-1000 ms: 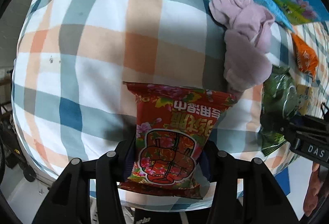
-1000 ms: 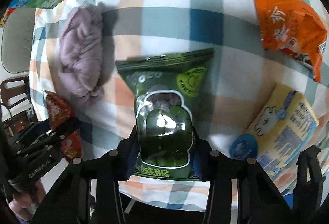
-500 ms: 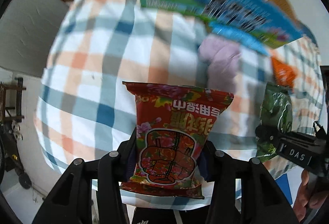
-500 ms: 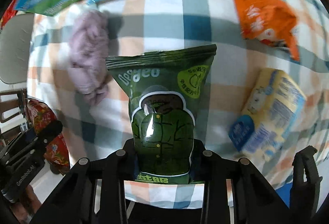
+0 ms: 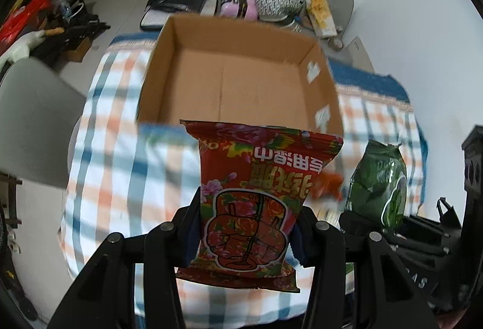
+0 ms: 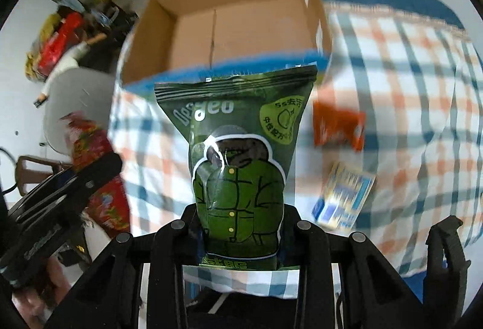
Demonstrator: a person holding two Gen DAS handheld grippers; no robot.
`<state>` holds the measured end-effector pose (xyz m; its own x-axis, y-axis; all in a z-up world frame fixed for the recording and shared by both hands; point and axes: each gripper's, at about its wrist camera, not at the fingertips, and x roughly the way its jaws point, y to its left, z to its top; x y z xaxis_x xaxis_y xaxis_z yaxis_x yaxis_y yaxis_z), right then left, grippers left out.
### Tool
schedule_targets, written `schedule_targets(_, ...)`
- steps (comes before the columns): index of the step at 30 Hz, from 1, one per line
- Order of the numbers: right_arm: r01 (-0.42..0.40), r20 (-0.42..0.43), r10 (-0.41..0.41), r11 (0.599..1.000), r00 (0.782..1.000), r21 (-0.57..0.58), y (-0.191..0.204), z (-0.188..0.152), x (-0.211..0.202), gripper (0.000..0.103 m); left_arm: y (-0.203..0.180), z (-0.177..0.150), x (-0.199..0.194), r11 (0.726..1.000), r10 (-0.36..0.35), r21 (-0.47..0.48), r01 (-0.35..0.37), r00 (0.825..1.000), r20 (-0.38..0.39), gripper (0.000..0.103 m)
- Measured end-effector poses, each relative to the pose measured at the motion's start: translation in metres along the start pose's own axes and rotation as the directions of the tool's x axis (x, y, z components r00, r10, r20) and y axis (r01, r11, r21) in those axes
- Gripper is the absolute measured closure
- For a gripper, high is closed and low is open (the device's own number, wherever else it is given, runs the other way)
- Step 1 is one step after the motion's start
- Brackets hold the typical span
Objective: Organize soft objects
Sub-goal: 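Carry both bags into the cardboard box and open both tools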
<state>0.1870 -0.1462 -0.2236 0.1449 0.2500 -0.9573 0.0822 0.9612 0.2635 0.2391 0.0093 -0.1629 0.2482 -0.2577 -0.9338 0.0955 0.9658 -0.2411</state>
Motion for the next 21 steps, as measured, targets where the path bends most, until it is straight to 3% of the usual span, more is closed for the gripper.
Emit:
schedule_targets(4,0.019,0.05,-0.018,1.0,0.999,-0.017,-0.005,0.052,-0.018,0.067,-0.01,0.057,0.018,1.0,-0.002,0.004,0.002,1.0,0.001,0.058)
schedule_targets(8,0.025,0.052,-0.024,1.0,0.998,-0.007,-0.014,0.118,-0.016,0.067,-0.006,0.116,0.064,0.999,-0.03,-0.038,0.027,0.996,-0.079,0.058)
schedule_targets(13,0.05,0.019,-0.049,0.999,0.999,-0.015,-0.021,0.198,0.036,0.067,0.006,0.162,0.126,0.996,-0.042,-0.089,0.028,0.985,-0.169,0.058)
schedule_targets(21,0.081,-0.077,-0.081,0.997,0.994,0.005,-0.046,0.27,0.128,0.067,0.024,0.209,0.199,0.986,-0.07,-0.164,0.028,0.963,-0.26,0.058)
